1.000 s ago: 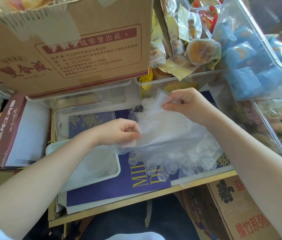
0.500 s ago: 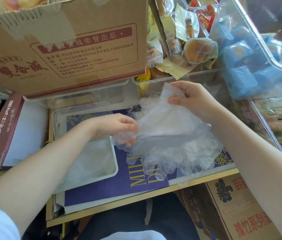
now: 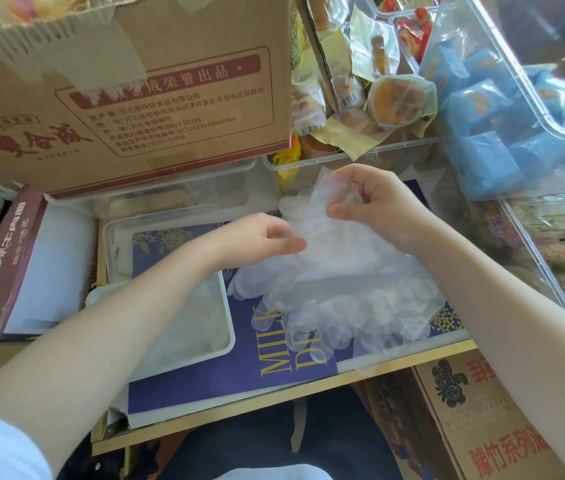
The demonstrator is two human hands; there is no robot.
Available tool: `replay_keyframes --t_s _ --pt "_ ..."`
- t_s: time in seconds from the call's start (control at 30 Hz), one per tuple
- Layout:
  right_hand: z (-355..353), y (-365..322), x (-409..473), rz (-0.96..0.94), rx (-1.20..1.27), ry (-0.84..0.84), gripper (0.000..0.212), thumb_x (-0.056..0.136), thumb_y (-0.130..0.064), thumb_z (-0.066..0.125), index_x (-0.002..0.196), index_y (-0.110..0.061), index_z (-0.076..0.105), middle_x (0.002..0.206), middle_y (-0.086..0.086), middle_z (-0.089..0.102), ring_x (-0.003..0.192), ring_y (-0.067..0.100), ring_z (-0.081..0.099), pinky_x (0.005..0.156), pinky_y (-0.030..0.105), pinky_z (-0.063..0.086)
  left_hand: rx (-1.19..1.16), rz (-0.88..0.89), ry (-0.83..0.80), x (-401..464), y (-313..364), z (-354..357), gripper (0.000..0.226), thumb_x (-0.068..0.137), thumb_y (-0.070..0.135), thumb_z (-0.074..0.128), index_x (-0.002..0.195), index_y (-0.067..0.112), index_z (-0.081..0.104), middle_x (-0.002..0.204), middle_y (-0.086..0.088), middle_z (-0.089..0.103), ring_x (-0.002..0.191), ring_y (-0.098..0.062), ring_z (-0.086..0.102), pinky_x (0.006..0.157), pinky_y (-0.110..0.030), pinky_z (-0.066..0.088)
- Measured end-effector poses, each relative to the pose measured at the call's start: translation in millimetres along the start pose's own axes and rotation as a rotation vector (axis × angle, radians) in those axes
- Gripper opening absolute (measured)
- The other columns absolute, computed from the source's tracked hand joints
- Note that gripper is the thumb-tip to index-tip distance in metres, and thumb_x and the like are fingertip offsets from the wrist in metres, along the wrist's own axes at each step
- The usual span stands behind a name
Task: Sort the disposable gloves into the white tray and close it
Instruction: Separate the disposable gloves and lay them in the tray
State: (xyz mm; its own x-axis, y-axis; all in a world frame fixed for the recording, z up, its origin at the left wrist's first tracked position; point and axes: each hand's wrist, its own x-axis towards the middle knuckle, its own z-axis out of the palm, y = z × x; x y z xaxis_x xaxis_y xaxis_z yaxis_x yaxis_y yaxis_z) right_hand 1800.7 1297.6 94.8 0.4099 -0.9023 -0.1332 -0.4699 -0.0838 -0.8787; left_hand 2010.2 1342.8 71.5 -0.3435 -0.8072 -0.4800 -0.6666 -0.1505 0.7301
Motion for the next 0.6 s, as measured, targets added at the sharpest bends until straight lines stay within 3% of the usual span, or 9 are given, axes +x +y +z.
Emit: replay_keyframes --t_s 0.1,0.2,0.3,0.37,0.47,0.53,0.6 --pt "7 -8 -3 -0.044 0.0 -0.011 0.039 0.076 -0.009 0.075 0.106 -0.025 0.057 0.072 -0.021 0.053 0.055 -0.006 0.044 0.06 0.008 0.037 -0.236 0.114 0.097 6 8 8 0.03 0.088 0.035 0.059 0.1 0.008 0.066 0.084 0.005 0.07 0.077 -0.01 0.063 0.083 -0.033 0.048" --pt "6 -9 -2 -0.017 -0.064 -0.033 0.045 0.075 -0.019 0.077 0.116 -0.018 0.057 0.084 -0.016 0.057 0.069 0.001 0.051 0.07 0.02 0.044 -0.331 0.168 0.143 5 10 14 0.018 0.093 0.017 0.055 0.099 0.001 0.064 0.073 0.007 0.069 0.069 -0.01 0.061 0.073 -0.024 0.047" --pt "-10 0 -2 0.135 -0.055 -0.13 0.049 0.068 -0.038 0.077 0.103 -0.007 0.063 0.084 0.004 0.06 0.072 0.017 0.053 0.068 0.032 0.041 -0.404 0.164 0.2 3 7 14 0.013 0.094 0.014 0.052 0.086 0.009 0.062 0.064 0.011 0.066 0.06 -0.003 0.057 0.062 -0.015 0.045" --pt "-17 8 -6 0.153 -0.026 -0.12 0.046 0.072 -0.031 0.076 0.113 -0.016 0.061 0.097 -0.005 0.061 0.087 0.012 0.057 0.08 0.031 0.044 -0.416 0.158 0.262 2 4 13 0.016 0.094 0.013 0.052 0.081 0.016 0.06 0.061 0.014 0.065 0.059 0.001 0.055 0.061 -0.013 0.044" --pt "-13 11 -12 -0.144 -0.252 0.036 0.052 0.078 -0.023 0.074 0.126 -0.028 0.053 0.118 -0.006 0.054 0.11 0.017 0.051 0.095 0.03 0.039 -0.337 0.143 0.318 0 -1 11 0.014 0.094 0.016 0.054 0.083 0.02 0.061 0.063 0.015 0.067 0.067 -0.008 0.058 0.066 -0.02 0.045" --pt "-4 12 -12 -0.289 -0.343 0.112 0.045 0.08 -0.022 0.072 0.123 -0.019 0.059 0.114 0.001 0.059 0.106 0.025 0.053 0.091 0.035 0.04 -0.257 0.155 0.327 0 -2 11 0.013 0.094 0.018 0.055 0.083 0.019 0.062 0.067 0.011 0.068 0.069 -0.02 0.06 0.068 -0.026 0.046" --pt "5 11 -10 -0.308 -0.371 0.158 0.037 0.082 -0.019 0.071 0.117 -0.013 0.062 0.097 -0.002 0.065 0.093 0.021 0.054 0.083 0.031 0.039 -0.153 0.193 0.338 -1 -1 10 0.012 0.093 0.019 0.056 0.084 0.017 0.063 0.074 0.008 0.069 0.072 -0.022 0.062 0.071 -0.028 0.047"
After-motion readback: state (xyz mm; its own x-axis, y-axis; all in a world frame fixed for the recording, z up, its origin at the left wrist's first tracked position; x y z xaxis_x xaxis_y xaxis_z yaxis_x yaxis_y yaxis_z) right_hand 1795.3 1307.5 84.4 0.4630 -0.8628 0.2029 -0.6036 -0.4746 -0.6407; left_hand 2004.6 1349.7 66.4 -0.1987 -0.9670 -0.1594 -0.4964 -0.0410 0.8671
